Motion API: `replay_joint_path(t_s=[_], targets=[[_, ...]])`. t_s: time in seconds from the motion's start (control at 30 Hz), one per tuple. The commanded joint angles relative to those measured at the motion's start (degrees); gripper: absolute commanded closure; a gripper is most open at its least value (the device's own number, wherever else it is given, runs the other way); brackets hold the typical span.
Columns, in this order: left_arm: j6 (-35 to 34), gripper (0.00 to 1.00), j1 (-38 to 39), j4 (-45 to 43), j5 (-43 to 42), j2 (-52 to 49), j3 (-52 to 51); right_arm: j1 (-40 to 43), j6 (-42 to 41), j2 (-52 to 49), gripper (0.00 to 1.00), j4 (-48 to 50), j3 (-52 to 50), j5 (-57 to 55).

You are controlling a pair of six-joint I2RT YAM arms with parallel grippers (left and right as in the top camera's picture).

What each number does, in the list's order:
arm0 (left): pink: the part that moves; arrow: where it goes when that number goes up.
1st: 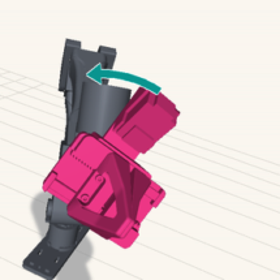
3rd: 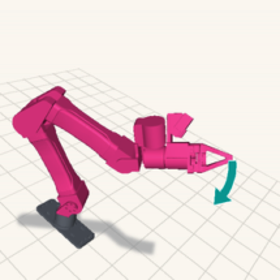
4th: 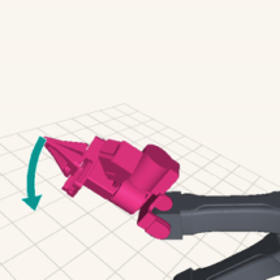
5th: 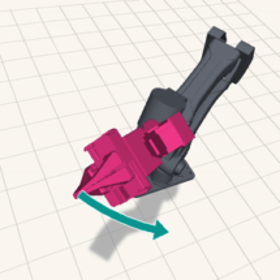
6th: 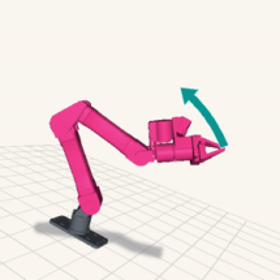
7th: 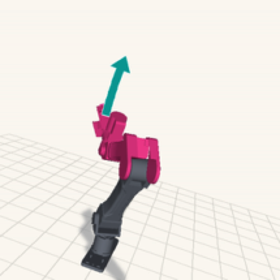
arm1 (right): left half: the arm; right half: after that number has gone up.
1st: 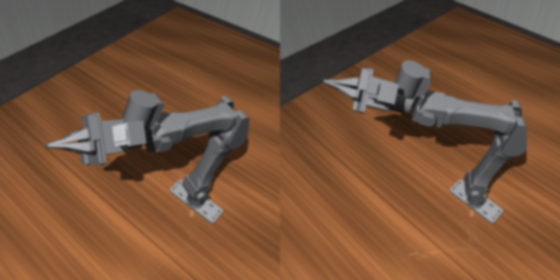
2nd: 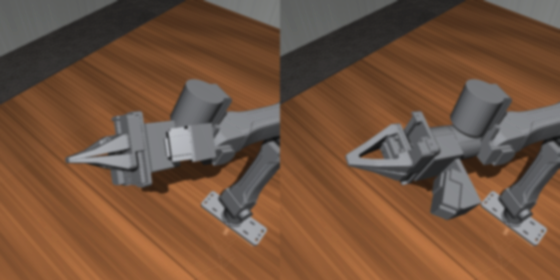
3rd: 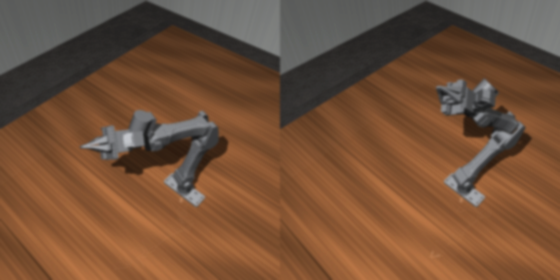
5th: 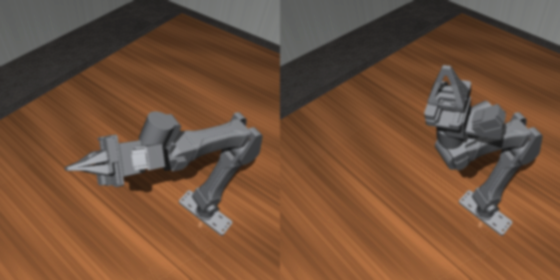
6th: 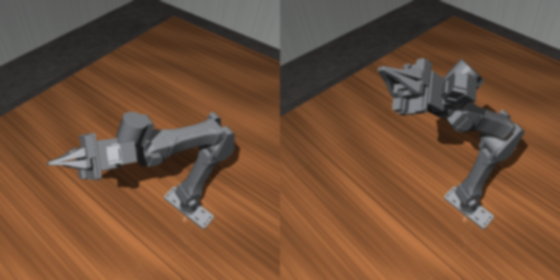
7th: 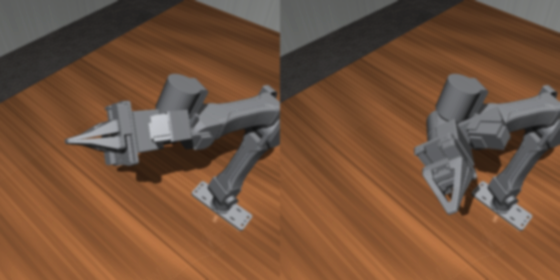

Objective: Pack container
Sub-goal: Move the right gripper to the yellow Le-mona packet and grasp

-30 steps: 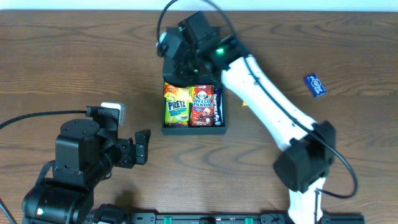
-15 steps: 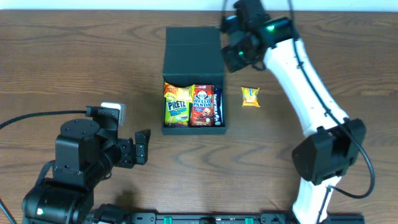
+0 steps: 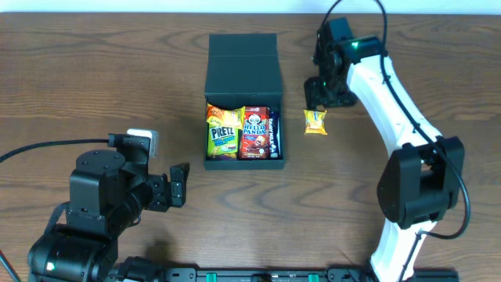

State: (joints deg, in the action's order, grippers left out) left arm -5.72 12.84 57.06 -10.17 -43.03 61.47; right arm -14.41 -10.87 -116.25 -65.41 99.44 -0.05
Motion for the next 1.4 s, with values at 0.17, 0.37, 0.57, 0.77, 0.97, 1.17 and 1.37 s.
replay_joint_path(t_s=[0.17, 0.37, 0.57, 0.77, 0.97, 1.17, 1.37], targets=[[0.4, 0.05, -0.1, 0.2, -0.2, 0.0, 0.2, 0.2, -5.4, -0.4, 0.12, 7.2, -8.7, -1.7], [0.4, 0.05, -0.1, 0.2, -0.2, 0.0, 0.2, 0.2, -7.6, -0.4, 0.16, 14.0, -14.3, -1.6], [0.4, 0.05, -0.1, 0.2, -0.2, 0.0, 0.2, 0.1, -7.6, -0.9, 0.21, 18.3, -16.7, -1.6], [0.4, 0.05, -0.1, 0.2, -0.2, 0.0, 0.2, 0.1, -7.5, -1.1, 0.24, 21.8, -19.1, -1.6], [0.4, 0.05, -0.1, 0.2, -0.2, 0.0, 0.2, 0.1, -7.5, -1.1, 0.3, 23.9, -19.3, -1.6], [0.4, 0.05, -0.1, 0.2, -0.2, 0.0, 0.2, 0.1, -7.5, -1.1, 0.32, 25.0, -19.3, -1.6], [0.4, 0.05, -0.1, 0.2, -0.2, 0.0, 0.2, 0.1, -7.5, -1.1, 0.32, 25.6, -19.3, -1.6]])
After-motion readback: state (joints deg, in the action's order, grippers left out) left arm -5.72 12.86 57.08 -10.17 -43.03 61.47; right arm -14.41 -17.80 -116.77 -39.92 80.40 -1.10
